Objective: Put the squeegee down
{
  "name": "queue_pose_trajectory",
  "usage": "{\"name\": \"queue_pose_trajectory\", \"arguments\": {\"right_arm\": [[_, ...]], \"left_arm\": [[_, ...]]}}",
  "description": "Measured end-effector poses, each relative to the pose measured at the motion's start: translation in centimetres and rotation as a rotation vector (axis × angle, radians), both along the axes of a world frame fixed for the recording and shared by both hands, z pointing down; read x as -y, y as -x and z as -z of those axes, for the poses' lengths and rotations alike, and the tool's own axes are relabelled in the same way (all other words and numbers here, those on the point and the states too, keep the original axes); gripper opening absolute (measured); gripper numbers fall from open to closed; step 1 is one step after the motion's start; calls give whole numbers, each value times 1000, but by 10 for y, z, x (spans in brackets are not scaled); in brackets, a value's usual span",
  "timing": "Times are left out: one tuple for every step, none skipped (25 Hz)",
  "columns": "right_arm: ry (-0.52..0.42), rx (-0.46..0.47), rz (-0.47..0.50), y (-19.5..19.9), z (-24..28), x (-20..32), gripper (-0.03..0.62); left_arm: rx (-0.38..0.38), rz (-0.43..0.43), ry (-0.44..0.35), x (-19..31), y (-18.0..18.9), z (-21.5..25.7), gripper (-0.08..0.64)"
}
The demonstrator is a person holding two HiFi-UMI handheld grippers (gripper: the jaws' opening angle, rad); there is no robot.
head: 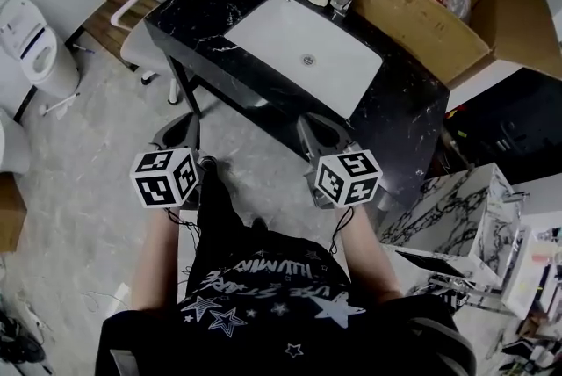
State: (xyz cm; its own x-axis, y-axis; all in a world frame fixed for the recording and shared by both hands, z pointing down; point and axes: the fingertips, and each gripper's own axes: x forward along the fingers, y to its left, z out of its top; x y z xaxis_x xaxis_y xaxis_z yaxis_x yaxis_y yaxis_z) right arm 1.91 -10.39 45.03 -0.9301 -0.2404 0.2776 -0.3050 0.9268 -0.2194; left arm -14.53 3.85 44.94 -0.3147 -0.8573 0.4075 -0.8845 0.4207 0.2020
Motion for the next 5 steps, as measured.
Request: {"name": "queue_pose_trajectory", "arguments": {"right_arm": [[-1,1,5,0,0,-5,54],[0,2,9,0,1,-10,54],[0,2,14,1,1,-16,54],[1,2,18,1,1,-22,54],[1,2,23,1,1,-27,54]], "left_arm": [[-1,4,-10,-6,-1,1,20],[-1,7,-16,-11,-2,2,20],[1,9,-18,-16,-3,3,20],[4,10,-20,-21,-4,4,20],[7,12,-22,-25,-4,5,20]]}}
